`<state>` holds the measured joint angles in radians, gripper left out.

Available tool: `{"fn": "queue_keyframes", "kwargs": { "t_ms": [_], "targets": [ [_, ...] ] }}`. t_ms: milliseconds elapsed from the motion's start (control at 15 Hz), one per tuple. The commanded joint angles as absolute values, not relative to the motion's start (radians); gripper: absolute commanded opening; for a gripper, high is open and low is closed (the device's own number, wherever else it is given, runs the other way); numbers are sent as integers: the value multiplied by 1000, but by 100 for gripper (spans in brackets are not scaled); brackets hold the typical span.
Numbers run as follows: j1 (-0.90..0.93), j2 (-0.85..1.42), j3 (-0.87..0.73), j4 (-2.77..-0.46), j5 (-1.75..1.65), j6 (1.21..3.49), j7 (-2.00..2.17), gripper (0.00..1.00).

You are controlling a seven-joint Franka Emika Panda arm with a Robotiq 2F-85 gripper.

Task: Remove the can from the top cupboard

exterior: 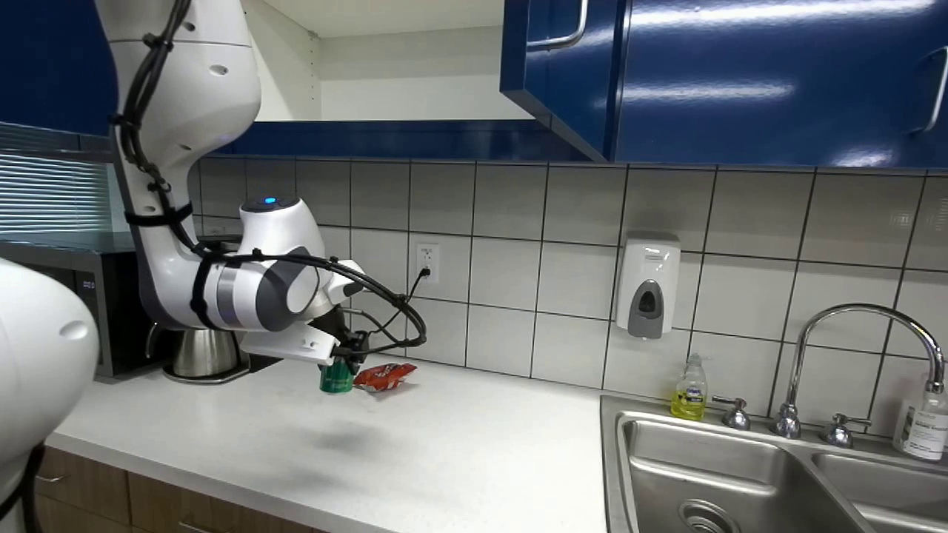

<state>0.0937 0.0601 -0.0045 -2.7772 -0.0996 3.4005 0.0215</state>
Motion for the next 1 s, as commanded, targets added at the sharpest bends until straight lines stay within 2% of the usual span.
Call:
{"fn": "queue_keyframes", "kwargs": {
  "t_ms": [0,667,733,933],
  "targets": [
    [72,66,19,-2775,-87,3403,11,63],
    [72,69,19,-2772,-87,3407,11,63],
    [72,69,19,-2772,-87,3407,11,38],
    [70,86,19,-2773,-83,3438,17,38]
  ]
}}
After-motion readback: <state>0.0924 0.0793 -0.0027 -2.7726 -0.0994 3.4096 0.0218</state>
